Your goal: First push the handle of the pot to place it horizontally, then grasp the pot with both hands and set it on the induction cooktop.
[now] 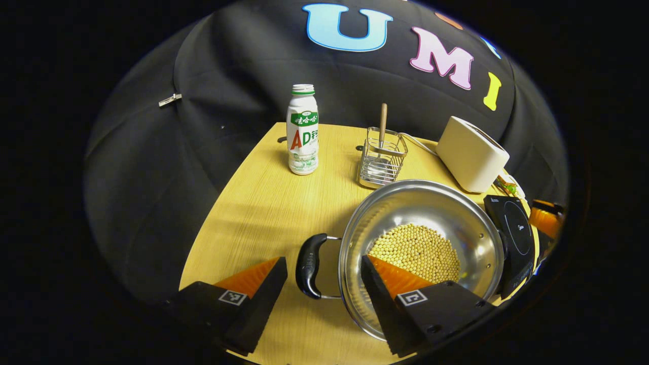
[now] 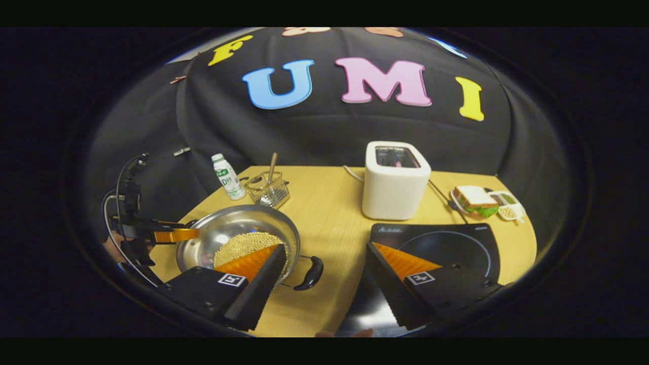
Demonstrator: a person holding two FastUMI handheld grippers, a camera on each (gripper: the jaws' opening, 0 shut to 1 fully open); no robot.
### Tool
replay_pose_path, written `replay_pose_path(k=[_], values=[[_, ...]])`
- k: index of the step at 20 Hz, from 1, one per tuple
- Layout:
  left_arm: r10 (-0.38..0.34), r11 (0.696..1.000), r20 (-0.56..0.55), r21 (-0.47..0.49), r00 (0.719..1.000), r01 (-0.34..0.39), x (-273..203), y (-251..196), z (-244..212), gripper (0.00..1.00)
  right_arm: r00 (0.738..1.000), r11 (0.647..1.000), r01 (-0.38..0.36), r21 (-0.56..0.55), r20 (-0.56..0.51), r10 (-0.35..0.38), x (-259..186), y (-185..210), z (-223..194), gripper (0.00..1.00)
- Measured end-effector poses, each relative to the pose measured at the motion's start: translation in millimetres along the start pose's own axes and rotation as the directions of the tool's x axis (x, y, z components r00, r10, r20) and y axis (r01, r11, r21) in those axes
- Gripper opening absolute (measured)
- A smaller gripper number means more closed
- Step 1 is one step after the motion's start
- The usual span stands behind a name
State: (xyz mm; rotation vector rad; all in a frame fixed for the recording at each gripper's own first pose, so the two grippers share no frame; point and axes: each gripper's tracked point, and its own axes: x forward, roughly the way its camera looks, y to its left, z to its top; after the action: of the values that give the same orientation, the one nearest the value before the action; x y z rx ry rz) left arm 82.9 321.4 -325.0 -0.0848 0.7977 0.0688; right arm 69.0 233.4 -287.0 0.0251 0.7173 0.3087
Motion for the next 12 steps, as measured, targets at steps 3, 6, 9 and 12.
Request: replay_pose_path(k=[3,6,9,12], values=[[-0.019,1.0,-0.019,0.016,1.0,0.019,10,-5,1,0.9,0.995,0.999,0.004,0.037,-0.102,0.0,22,11,-22,0.99],[-0.022,1.0,-0.025,0.007,0.999,0.023,19,-8,-1,0.88,0.984,1.0,0.012,0.028,-0.176,-0.007,40,20,-45,0.99],[0.0,1.0,-0.022,0.006,1.0,0.0,23,-1,1,0.87,0.971,0.997,0.054,0.058,-0.236,-0.038,50,14,-65,0.99],[-0.001,1.0,-0.015,0.005,1.0,0.001,26,1,0,0.72,0.965,0.989,0.076,0.125,-0.258,-0.041,65,13,-71,0.84]])
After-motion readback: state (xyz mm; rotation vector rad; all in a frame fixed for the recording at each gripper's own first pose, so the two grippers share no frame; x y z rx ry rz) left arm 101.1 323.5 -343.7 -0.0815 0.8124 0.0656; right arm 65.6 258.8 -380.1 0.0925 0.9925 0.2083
